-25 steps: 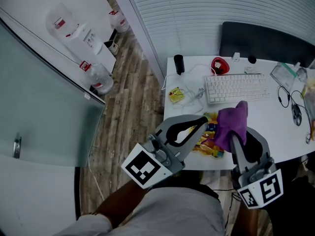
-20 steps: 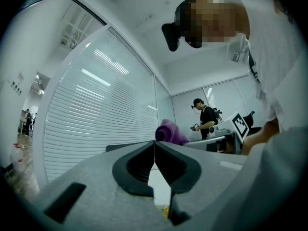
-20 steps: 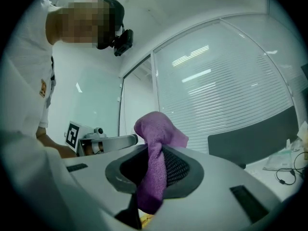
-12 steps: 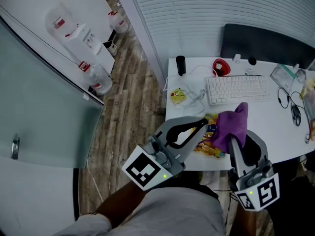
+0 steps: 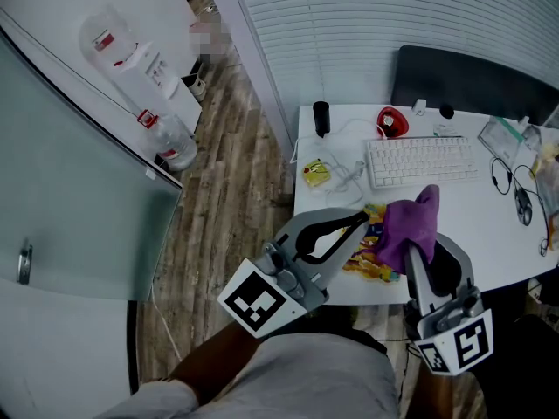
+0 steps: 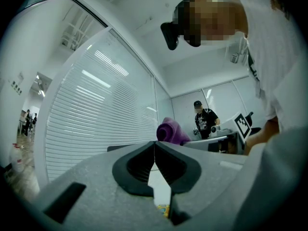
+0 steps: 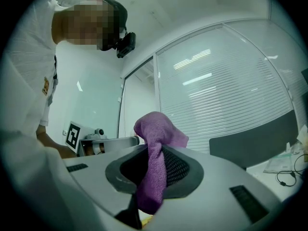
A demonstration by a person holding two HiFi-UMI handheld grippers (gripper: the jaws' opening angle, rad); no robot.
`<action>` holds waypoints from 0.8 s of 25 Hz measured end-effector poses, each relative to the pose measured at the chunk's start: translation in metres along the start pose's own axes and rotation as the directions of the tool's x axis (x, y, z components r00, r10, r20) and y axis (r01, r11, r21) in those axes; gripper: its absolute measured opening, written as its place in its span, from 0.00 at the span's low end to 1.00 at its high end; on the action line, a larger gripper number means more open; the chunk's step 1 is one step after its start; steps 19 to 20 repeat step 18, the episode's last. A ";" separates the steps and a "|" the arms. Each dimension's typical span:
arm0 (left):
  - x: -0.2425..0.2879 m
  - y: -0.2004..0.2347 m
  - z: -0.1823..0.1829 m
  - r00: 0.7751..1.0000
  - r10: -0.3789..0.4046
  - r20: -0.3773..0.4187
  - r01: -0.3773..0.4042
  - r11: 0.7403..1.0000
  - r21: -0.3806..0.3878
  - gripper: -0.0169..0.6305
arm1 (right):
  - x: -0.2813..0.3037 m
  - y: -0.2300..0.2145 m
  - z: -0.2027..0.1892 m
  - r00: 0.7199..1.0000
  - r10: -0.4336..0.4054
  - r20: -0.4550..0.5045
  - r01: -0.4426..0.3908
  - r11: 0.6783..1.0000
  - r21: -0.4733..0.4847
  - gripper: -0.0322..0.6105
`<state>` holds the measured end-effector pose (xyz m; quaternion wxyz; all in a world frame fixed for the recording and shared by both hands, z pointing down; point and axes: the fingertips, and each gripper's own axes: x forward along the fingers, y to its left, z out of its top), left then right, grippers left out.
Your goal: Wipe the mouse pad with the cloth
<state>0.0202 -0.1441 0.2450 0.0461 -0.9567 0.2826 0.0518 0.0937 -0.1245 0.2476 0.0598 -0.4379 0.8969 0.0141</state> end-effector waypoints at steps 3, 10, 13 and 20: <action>0.002 0.001 0.001 1.000 0.001 0.009 -0.001 1.000 -0.002 0.05 | 0.000 -0.002 -0.001 1.000 -0.002 -0.001 0.002 1.000 0.003 0.15; 0.004 0.000 0.001 1.000 -0.001 0.007 0.001 1.000 -0.006 0.05 | -0.002 -0.005 0.000 1.000 -0.012 -0.004 0.012 1.000 0.000 0.15; 0.005 0.001 0.000 1.000 0.000 0.008 0.000 1.000 -0.006 0.05 | -0.003 -0.006 0.000 1.000 -0.014 -0.003 0.014 1.000 0.001 0.15; 0.005 0.000 0.001 1.000 0.003 0.006 -0.003 1.000 -0.006 0.05 | -0.004 -0.006 0.000 1.000 -0.011 -0.004 0.011 1.000 0.001 0.15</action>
